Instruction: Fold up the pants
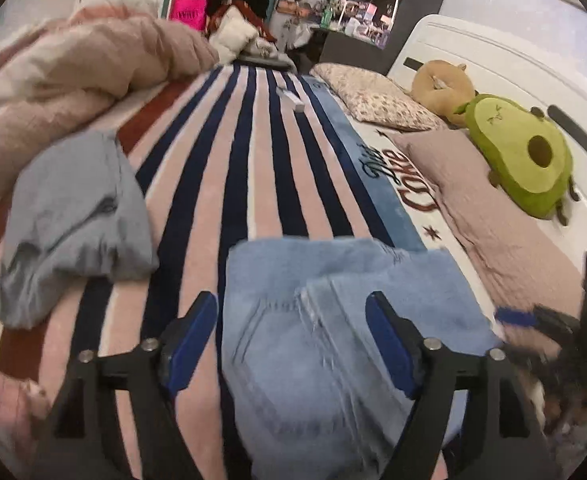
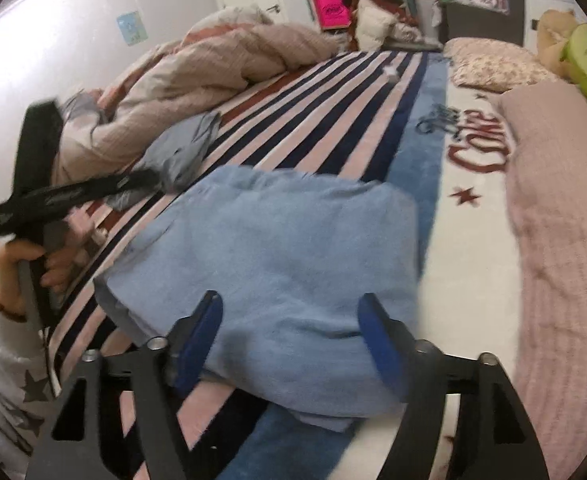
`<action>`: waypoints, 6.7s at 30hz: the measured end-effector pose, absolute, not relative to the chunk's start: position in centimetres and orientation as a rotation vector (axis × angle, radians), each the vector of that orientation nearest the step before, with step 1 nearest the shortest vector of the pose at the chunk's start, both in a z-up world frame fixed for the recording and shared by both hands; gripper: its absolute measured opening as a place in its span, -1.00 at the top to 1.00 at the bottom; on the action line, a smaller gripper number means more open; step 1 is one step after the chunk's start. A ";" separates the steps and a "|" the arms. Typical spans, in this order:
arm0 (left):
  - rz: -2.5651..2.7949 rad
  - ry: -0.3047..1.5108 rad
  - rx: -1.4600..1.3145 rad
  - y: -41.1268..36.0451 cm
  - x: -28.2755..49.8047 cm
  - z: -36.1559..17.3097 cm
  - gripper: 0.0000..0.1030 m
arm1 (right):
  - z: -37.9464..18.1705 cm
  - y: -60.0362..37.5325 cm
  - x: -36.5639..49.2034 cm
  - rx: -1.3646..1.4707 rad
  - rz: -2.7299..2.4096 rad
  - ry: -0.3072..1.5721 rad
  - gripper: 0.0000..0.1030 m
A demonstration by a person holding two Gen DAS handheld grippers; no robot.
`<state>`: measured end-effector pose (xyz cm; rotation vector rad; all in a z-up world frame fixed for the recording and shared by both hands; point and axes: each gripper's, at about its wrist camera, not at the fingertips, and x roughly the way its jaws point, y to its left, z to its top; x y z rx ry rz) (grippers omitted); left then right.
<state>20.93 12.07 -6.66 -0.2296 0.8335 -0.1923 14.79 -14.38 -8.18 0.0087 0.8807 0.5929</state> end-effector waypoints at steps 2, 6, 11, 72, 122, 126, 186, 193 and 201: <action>-0.209 0.869 -0.279 13.1 20.5 -7.4 -0.55 | -8.1 -15.4 15.4 0.021 0.545 0.883 -0.39; -0.270 0.974 -0.367 14.1 20.6 -10.7 -0.56 | -10.2 -17.1 17.6 0.107 0.493 0.968 -0.40; -0.420 1.048 -0.574 13.5 21.9 -14.4 -0.57 | -13.4 -16.9 19.7 0.234 0.596 1.068 -0.47; 0.108 0.779 -0.374 50.6 -1.2 -1.5 0.52 | -2.4 25.2 2.6 0.125 1.167 0.870 0.82; 0.299 0.592 -0.092 36.6 -8.4 5.1 -0.73 | -0.6 15.2 -3.7 -0.078 0.944 0.774 0.08; 0.224 0.480 -0.121 31.7 -10.0 6.4 -0.92 | 0.3 12.2 -4.8 -0.069 0.932 0.740 -0.05; 0.203 0.259 -0.009 8.3 -10.2 2.3 -0.98 | 1.1 -8.8 -11.9 -0.106 0.561 0.334 -0.99; 0.192 0.261 -0.003 8.4 -10.1 2.2 -0.98 | 0.9 -9.7 -11.4 -0.070 0.547 0.355 -0.99; 0.192 0.260 -0.003 8.4 -10.1 2.2 -0.98 | 1.0 -10.2 -11.4 -0.060 0.536 0.357 -0.99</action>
